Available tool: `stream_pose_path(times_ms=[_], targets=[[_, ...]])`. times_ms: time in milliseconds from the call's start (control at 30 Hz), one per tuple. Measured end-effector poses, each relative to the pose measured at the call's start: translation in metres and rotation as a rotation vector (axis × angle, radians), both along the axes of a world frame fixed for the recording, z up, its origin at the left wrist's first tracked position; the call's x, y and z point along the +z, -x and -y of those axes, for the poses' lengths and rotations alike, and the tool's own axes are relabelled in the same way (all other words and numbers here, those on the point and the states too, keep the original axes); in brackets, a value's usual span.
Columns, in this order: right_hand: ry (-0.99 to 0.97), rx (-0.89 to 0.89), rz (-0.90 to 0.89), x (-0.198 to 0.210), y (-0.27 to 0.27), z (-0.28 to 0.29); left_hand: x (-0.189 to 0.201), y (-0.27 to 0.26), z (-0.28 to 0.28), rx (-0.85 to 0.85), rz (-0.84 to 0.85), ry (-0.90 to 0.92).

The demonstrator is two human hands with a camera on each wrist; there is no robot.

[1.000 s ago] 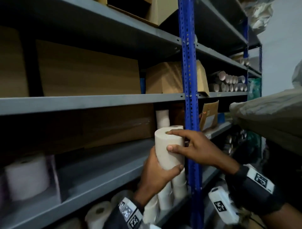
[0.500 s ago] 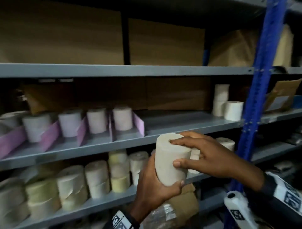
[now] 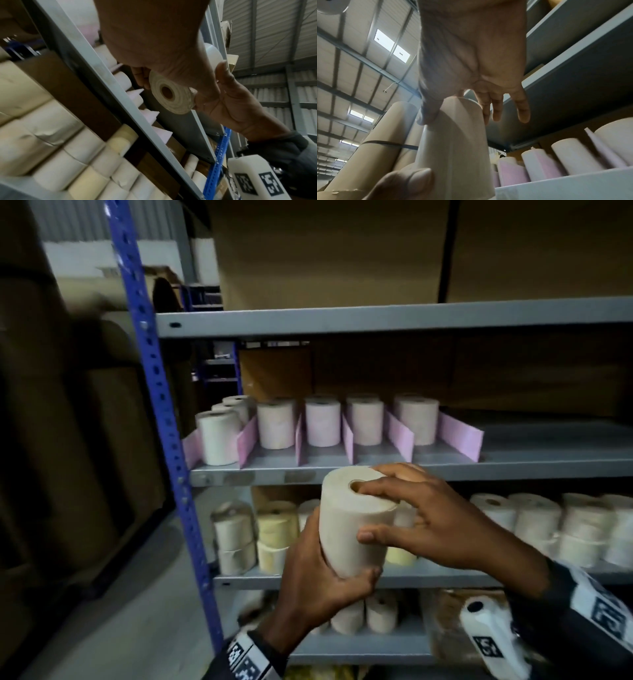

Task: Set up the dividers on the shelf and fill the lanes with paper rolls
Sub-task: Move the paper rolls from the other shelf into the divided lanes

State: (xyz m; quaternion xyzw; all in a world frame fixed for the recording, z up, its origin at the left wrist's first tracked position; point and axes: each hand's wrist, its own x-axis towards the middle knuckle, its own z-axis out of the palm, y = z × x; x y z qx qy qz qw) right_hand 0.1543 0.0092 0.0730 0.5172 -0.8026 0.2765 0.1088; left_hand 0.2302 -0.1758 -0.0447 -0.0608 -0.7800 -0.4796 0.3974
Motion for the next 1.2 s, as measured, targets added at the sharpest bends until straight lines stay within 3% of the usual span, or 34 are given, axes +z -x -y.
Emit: stream_pose_path(times_ms=[233,400,533,633,833,1200], targets=[[-0.009,-0.030,-0.040,-0.007,-0.024,0.095,-0.006,-0.039,0.083,0.126,-0.023,0.044],[0.018,-0.088,-0.102,0.000,-0.015,0.142,-0.007,-0.037,0.111,0.304,-0.007,0.040],[0.063,-0.131,-0.123,0.010,0.004,0.172,-0.004,-0.025,0.114,0.452,-0.092,0.064],[0.089,-0.174,-0.149,0.013,0.022,0.193,-0.011,-0.014,0.116,0.451,-0.128,0.240],[0.110,-0.208,-0.086,0.018,0.062,0.230,-0.019,0.019,0.124,0.476,0.130,0.590],[-0.062,-0.331,-0.115,0.025,0.126,0.275,-0.004,0.078,0.152,0.600,0.309,0.720]])
